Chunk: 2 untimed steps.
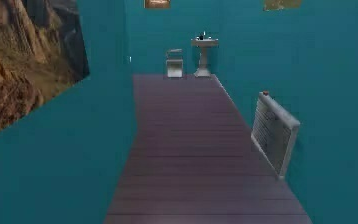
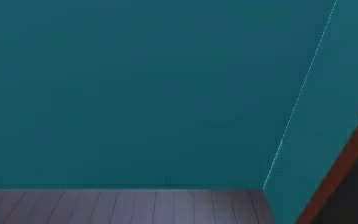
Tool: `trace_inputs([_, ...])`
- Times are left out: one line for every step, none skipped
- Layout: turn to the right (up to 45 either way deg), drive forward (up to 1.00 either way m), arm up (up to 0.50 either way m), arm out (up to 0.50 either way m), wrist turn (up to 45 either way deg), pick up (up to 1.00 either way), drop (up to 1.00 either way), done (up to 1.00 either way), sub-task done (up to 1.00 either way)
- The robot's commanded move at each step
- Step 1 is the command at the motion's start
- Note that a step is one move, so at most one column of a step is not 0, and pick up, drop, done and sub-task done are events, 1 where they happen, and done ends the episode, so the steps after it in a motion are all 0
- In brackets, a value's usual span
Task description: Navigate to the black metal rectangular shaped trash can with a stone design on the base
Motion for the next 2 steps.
trace_inputs([0.0, 1.00, 0.00, 0.00, 0.0, 0.00, 0.00, 0.00, 0.00])
trace_inputs([0.0, 1.00, 0.00, 0.00, 0.0, 0.00, 0.00, 0.00, 0.00])
